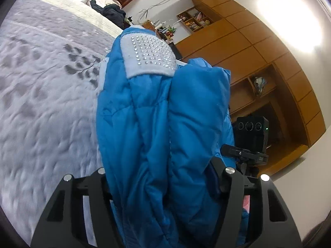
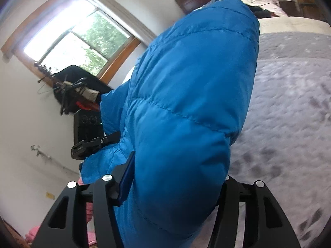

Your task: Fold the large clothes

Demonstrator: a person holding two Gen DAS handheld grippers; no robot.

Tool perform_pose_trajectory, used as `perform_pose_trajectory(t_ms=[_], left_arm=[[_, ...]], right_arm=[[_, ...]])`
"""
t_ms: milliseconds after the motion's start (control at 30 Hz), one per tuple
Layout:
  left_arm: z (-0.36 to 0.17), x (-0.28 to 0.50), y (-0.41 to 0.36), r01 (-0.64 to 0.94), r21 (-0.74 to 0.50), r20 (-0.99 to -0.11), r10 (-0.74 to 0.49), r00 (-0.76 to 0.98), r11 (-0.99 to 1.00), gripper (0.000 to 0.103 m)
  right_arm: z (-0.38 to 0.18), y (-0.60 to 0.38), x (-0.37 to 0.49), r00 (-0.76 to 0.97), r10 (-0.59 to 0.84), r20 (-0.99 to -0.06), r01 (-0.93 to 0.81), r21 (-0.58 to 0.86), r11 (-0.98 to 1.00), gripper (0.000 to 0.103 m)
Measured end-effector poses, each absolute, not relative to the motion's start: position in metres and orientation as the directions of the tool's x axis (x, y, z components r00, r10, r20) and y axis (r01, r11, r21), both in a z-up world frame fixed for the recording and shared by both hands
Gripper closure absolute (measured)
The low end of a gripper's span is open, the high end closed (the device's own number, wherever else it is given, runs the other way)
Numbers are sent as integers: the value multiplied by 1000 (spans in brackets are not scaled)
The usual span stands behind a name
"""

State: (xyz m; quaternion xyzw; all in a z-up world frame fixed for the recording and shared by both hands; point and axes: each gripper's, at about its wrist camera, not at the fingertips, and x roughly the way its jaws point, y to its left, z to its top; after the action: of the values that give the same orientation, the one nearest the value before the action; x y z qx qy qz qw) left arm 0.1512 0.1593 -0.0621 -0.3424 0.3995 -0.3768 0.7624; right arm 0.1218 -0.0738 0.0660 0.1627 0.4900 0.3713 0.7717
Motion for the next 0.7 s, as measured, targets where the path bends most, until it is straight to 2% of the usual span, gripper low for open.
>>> perform_pose_trajectory(t_ms=[200,367,433,533,633,700], left_arm=[[-99,191,146,243,-813,-420,-823,383,529,42],[-111,197,146,268,-802,-415,-821,392,534,40],[-113,197,144,276,-788,-423,-810,406,550,36],[-117,188,142,282,-778,-423,-800,426,562,32],[-113,181,140,264,-769,-444,-783,435,583,27],[-103,169,146,245,-763,-461,-769,442,598,25]], right_arm=[[19,-101,170,212,713,-668,-310,646,697,46],[-18,-109,187,178,743,-645,-272,694,667,36],[-26,-112,189,170,736,-655,-266,689,675,32],[-33,-111,192,156,741,-653,-234,704,670,27],[-38,-115,193,157,735,-660,-205,706,678,17],[-30,-118,187,192,701,-687,-208,670,713,15]])
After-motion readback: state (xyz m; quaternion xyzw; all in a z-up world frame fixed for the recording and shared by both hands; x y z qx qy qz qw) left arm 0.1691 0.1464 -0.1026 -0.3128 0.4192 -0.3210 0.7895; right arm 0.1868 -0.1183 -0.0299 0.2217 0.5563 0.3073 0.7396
